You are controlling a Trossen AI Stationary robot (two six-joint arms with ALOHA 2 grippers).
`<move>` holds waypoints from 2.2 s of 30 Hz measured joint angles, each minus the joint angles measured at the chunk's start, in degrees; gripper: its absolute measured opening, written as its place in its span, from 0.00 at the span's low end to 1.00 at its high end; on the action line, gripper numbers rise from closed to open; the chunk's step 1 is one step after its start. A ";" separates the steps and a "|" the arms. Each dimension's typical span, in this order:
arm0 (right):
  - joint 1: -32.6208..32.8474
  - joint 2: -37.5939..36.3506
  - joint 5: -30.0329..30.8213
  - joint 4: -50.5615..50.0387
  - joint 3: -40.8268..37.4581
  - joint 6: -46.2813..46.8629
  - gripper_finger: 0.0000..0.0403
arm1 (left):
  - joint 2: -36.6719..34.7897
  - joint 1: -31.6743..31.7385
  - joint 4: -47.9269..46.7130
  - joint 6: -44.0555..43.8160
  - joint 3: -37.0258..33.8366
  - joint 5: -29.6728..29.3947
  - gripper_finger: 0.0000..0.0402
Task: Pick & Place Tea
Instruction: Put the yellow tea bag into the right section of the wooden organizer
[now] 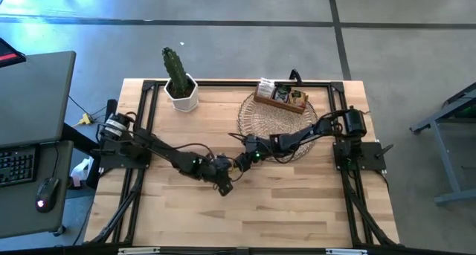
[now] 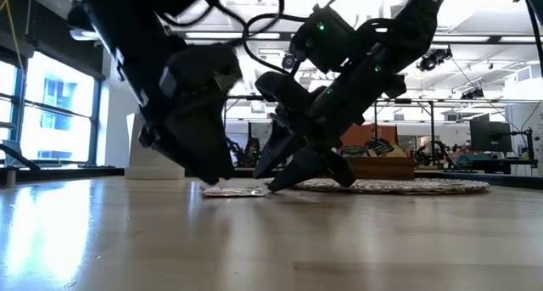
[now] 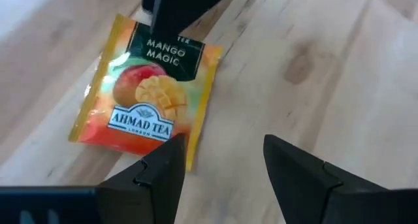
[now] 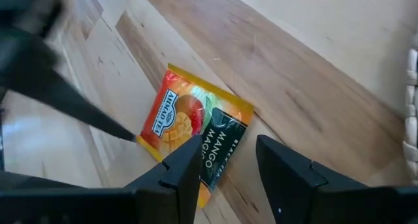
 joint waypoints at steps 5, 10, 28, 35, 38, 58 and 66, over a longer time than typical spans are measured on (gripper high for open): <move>-0.85 0.00 -1.34 -0.16 -0.02 -0.28 0.36 | -5.07 -4.12 -5.41 -3.01 1.50 -7.40 0.50; -0.96 0.00 -2.05 0.51 -0.06 -0.15 0.36 | -3.15 -5.24 -7.47 -6.33 0.95 -9.51 0.50; -0.17 -0.13 1.20 -20.97 9.97 -4.10 0.36 | 2.75 -3.38 -7.04 -7.17 0.81 -8.47 0.50; -0.04 0.39 0.19 -20.63 9.60 -0.14 0.36 | 2.81 -3.34 -6.04 -6.01 0.76 -8.47 0.50; -0.19 1.11 -0.04 -19.72 9.65 0.03 0.36 | 2.90 -3.34 -5.25 -5.81 0.74 -9.25 0.50; -0.72 1.46 -2.79 -17.25 9.58 -3.07 0.36 | 3.56 -0.73 3.59 3.63 0.95 -5.56 0.50; -0.70 1.46 -2.84 -17.04 9.60 -3.76 0.36 | -0.75 -6.91 -4.28 -3.54 1.52 -13.21 0.50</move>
